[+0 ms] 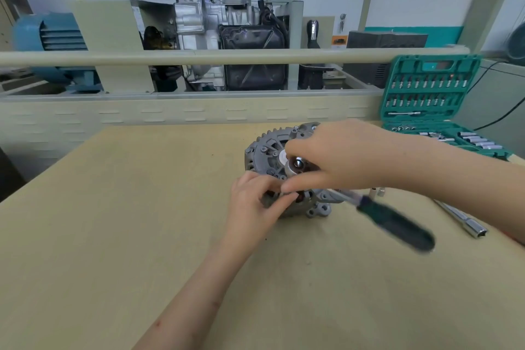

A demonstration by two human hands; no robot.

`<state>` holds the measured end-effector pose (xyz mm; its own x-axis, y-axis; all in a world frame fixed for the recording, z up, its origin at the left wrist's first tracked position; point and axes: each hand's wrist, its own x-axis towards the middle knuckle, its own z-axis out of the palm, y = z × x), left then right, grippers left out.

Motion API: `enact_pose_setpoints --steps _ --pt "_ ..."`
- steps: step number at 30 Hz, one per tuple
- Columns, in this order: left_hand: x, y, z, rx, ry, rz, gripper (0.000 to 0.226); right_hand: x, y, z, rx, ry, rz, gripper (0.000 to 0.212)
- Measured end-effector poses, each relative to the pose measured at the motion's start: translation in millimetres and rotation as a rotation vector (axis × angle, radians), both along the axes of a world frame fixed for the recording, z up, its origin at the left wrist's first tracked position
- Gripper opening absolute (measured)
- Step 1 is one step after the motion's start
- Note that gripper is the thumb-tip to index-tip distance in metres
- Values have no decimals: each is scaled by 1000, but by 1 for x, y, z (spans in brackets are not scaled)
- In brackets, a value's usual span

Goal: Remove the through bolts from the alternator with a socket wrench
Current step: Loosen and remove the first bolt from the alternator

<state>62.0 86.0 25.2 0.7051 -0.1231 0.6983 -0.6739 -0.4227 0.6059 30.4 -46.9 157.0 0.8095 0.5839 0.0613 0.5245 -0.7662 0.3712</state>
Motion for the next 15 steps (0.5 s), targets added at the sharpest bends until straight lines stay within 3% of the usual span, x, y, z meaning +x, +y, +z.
enact_pose_setpoints --steps 6,15 --pt "-2 2 -1 59 -50 -30 23 3 -3 -3 8 78 57 35" --pt "-4 0 -1 -4 -24 21 14 6 -15 4 0 118 125 31"
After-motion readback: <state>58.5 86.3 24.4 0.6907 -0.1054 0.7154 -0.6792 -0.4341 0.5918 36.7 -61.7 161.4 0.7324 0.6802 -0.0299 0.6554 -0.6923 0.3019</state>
